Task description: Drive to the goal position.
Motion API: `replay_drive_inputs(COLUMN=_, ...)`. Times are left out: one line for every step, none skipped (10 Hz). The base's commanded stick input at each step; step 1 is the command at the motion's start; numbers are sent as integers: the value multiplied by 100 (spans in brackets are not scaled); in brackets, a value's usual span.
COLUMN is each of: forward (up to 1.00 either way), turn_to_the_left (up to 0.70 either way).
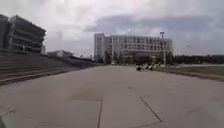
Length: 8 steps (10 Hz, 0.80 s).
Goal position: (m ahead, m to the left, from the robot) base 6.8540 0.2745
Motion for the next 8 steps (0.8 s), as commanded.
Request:
replay_drive_inputs(forward=85, turn_to_the_left=0)
replay_drive_inputs(forward=85, turn_to_the_left=0)
replay_drive_inputs(forward=85, turn_to_the_left=0)
replay_drive_inputs(forward=85, turn_to_the_left=0)
replay_drive_inputs(forward=85, turn_to_the_left=0)
replay_drive_inputs(forward=85, turn_to_the_left=0)
replay_drive_inputs(forward=85, turn_to_the_left=0)
replay_drive_inputs(forward=85, turn_to_the_left=0)
